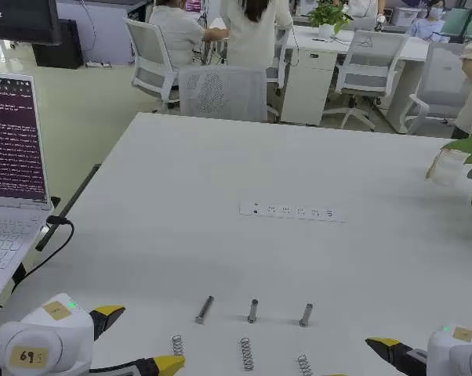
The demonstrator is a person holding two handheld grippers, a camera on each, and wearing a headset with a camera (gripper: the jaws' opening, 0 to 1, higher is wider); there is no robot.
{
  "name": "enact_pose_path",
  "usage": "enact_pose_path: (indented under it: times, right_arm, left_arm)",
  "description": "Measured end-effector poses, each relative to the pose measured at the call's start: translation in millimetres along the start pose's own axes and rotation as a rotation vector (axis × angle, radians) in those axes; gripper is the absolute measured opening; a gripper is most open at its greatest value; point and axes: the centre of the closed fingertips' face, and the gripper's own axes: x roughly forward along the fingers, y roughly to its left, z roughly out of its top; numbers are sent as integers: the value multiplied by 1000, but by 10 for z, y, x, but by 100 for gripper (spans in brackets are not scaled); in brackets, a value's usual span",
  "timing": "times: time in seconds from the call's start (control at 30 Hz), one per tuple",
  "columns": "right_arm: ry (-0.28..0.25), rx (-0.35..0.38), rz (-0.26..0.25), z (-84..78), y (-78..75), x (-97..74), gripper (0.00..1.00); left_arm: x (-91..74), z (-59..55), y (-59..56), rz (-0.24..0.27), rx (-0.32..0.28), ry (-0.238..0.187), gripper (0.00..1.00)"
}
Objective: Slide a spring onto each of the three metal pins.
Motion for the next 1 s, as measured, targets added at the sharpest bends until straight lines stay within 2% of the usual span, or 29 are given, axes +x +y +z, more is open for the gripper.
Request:
enact_pose_path:
  times: [0.67, 1.0]
  right_arm:
    - [-2, 5, -5, -8, -13, -21, 69]
    - [10, 7, -4, -53, -11, -15, 70]
  left_arm:
    - [31, 34, -30, -8, 12, -2, 68]
    - [19, -1, -37, -8, 11, 7, 68]
